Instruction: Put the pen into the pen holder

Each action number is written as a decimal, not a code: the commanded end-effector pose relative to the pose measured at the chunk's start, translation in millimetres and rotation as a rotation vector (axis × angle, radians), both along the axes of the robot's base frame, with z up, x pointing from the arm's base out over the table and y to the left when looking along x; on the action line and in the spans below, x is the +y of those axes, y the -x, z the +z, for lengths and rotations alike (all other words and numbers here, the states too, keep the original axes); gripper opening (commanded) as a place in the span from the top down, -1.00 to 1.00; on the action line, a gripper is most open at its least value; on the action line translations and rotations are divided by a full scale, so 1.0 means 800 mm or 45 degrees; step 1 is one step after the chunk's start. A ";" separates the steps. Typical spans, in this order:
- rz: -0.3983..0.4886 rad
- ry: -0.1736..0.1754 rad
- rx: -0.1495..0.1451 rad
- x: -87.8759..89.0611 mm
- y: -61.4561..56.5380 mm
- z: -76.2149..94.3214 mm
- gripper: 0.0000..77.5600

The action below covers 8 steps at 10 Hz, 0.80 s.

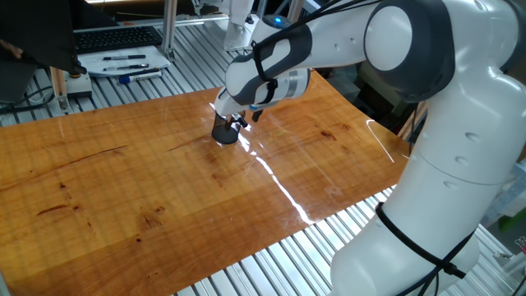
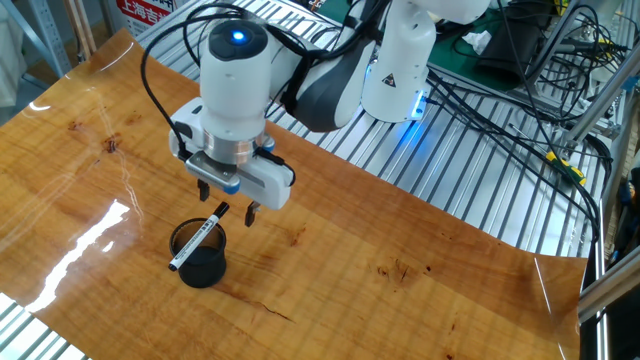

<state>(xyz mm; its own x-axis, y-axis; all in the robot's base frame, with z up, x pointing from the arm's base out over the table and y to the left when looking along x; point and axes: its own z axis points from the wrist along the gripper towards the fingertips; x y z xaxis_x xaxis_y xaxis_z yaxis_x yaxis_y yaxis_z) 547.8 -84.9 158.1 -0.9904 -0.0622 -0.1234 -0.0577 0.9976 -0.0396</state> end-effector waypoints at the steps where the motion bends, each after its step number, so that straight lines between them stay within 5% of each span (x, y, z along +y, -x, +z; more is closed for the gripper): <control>1: 0.003 0.001 -0.020 0.001 -0.001 -0.006 -1.00; 8: 0.001 0.001 -0.040 0.002 0.000 -0.008 -1.00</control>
<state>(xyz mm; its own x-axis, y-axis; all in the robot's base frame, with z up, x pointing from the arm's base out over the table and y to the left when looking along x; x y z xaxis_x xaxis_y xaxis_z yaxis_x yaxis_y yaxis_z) 547.3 -83.4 150.4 -0.9868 -0.0640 -0.1488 -0.0585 0.9974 -0.0415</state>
